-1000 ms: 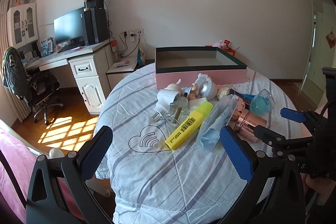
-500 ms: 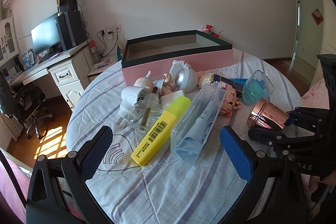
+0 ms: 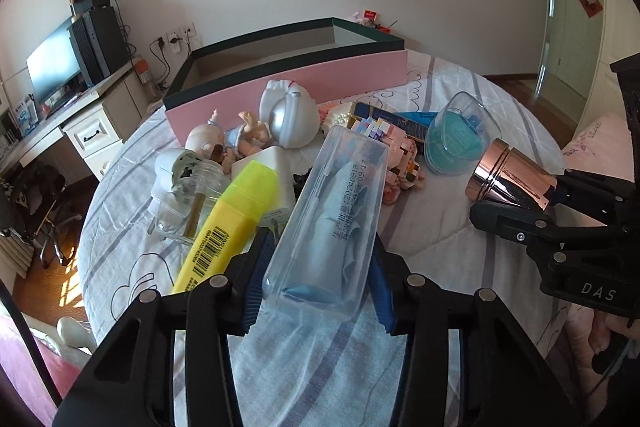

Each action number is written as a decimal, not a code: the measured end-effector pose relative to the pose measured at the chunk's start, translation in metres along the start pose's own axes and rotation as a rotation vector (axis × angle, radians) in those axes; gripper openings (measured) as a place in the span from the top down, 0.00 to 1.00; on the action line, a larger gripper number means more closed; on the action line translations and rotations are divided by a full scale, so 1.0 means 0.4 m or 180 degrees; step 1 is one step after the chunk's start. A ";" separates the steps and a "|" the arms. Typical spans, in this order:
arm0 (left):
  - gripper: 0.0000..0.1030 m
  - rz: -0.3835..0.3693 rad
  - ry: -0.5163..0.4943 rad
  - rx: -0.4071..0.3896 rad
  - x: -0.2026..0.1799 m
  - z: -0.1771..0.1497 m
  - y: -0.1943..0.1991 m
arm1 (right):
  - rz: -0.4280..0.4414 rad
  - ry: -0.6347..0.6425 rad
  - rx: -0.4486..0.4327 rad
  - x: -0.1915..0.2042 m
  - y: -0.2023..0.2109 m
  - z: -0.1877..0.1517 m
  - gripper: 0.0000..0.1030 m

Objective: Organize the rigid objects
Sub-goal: 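Carry the canister and clear case into the pink box and release both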

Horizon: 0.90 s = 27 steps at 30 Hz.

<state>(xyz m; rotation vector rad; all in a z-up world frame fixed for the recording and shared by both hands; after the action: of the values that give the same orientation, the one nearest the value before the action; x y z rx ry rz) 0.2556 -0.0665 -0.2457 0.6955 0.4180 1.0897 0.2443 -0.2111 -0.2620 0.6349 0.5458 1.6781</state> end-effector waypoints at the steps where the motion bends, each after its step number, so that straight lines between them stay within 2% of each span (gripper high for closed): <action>1: 0.56 0.0018 -0.0017 0.0014 -0.006 -0.001 -0.005 | 0.0001 -0.0001 -0.0008 0.000 -0.002 0.002 0.54; 3: 0.63 0.0070 -0.0009 0.0024 -0.011 0.003 -0.007 | -0.0001 0.0003 -0.0018 0.003 -0.003 0.003 0.54; 5: 0.69 -0.0004 0.0053 -0.0036 -0.010 0.012 0.004 | 0.0017 0.0021 -0.0048 0.007 0.003 0.006 0.54; 12: 0.69 -0.0194 0.0169 -0.0222 0.003 0.041 0.067 | 0.0142 0.0087 -0.0223 0.026 0.042 0.056 0.54; 16: 0.69 -0.0284 0.0199 -0.0358 0.017 0.086 0.108 | 0.0235 0.0130 -0.0307 0.043 0.056 0.097 0.54; 23: 0.69 0.0010 0.0191 -0.0531 0.069 0.240 0.113 | 0.0250 0.0248 -0.0439 0.063 0.034 0.241 0.54; 25: 0.69 0.0122 0.0136 -0.0618 0.087 0.296 0.098 | 0.0234 0.0274 -0.0428 0.063 0.008 0.294 0.54; 27: 0.69 0.0185 0.0127 -0.0593 0.111 0.352 0.063 | 0.0222 0.0255 -0.0395 0.058 -0.026 0.346 0.54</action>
<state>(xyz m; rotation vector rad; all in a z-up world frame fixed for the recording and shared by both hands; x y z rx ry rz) 0.3457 -0.0620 -0.1260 0.5243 0.3270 1.1825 0.3412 -0.1842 -0.1637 0.5035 0.4769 1.7944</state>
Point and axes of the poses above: each gripper's, at about its wrist camera, not at the fingertips, and y roughly against the way its jaws point, x to its left, z to its top, the point moved 4 cm from there along -y, roughly the way its jaws point, and after that the axes turned 7 degrees about -z, right-handed, at the moved point
